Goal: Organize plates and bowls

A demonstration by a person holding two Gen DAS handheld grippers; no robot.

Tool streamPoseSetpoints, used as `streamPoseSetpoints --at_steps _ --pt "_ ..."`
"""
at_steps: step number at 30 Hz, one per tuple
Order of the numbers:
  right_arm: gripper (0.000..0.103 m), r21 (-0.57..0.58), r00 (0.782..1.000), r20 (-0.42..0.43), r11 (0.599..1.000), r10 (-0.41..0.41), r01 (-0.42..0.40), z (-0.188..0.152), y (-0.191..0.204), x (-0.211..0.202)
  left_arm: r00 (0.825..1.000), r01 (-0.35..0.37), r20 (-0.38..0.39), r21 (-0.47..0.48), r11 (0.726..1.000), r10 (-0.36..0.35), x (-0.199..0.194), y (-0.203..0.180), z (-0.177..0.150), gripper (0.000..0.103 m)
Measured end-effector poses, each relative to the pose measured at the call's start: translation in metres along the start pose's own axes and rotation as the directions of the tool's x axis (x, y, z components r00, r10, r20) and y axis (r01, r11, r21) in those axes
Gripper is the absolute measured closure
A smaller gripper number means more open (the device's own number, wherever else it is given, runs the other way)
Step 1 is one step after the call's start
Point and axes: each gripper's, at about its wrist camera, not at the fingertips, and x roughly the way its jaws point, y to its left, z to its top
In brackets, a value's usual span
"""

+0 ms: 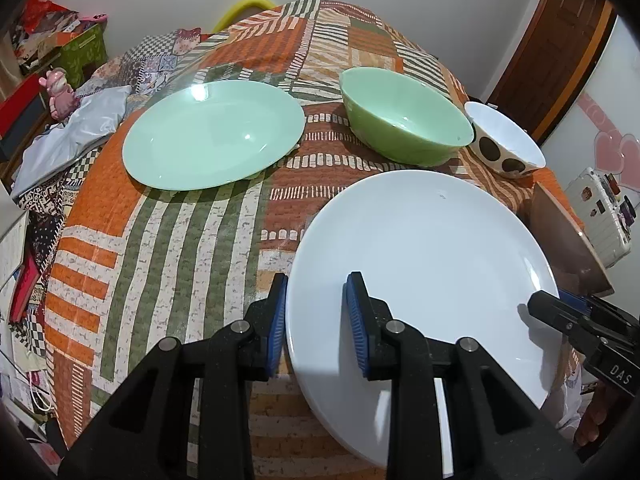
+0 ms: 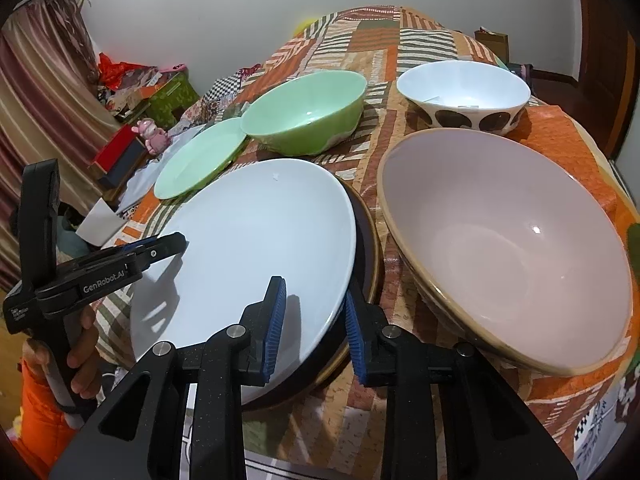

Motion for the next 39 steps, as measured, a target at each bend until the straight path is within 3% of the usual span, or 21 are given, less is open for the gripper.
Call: streamPoseSetpoints --at_steps 11,16,27,34,39 --pt "0.079 0.029 1.000 0.029 1.000 0.004 -0.005 -0.002 -0.004 -0.008 0.999 -0.012 0.052 -0.007 1.000 0.012 -0.031 0.009 -0.004 0.075" --pt "0.076 0.012 0.997 0.033 0.998 -0.069 0.068 -0.005 -0.004 -0.010 0.996 -0.024 0.082 -0.039 0.999 0.027 -0.052 0.020 -0.012 0.075" --pt "0.076 -0.060 0.996 0.075 0.997 -0.044 0.049 0.005 0.011 -0.037 0.987 -0.067 0.144 -0.070 0.995 0.077 -0.084 0.038 -0.013 0.074" --pt "0.073 -0.153 0.994 0.107 0.988 0.004 0.012 0.036 0.046 -0.029 0.976 -0.104 0.180 -0.098 0.990 0.120 -0.093 0.059 0.004 0.059" --pt "0.063 -0.199 0.995 0.096 0.980 0.033 -0.013 0.057 0.071 -0.006 0.971 -0.123 0.193 -0.116 0.986 0.144 -0.092 0.080 0.022 0.047"
